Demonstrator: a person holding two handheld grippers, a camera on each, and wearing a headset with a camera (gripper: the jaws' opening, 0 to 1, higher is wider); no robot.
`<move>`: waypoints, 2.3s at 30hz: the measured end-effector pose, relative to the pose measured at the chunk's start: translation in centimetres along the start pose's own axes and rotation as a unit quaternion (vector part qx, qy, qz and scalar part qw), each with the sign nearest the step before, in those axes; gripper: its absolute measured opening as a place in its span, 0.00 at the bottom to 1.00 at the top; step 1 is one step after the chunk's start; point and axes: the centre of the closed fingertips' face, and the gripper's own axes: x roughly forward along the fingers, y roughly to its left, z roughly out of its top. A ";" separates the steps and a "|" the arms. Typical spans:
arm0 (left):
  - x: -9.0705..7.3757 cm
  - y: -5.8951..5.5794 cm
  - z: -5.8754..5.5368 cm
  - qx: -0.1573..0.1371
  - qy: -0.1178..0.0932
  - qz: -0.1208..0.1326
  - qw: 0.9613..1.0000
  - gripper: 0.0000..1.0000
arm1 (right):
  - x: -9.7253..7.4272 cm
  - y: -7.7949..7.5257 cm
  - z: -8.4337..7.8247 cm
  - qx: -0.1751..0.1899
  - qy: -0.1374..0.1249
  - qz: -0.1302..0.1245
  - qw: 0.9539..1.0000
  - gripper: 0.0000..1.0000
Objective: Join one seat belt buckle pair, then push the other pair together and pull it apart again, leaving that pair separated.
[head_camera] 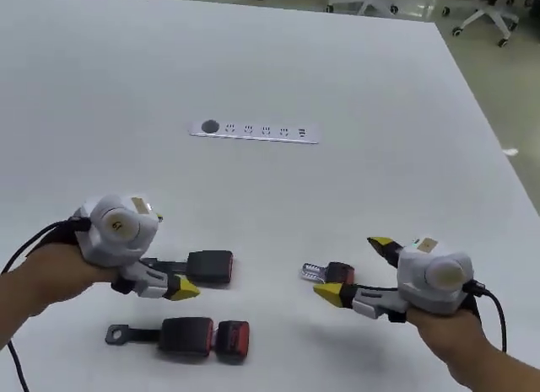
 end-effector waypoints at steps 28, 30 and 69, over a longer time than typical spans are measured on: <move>-11.1 -4.3 -2.3 -0.139 -0.114 0.097 0.979 1.00 | -5.5 5.9 0.3 0.019 -0.058 -0.067 0.996 0.99; -11.7 -4.5 -2.6 -0.143 -0.119 0.100 0.977 1.00 | -5.8 6.2 -0.1 0.018 -0.056 -0.070 0.996 1.00; -14.7 -5.8 -5.7 -0.152 -0.117 0.097 0.977 0.97 | -10.5 5.3 -4.0 0.010 -0.027 -0.104 0.994 1.00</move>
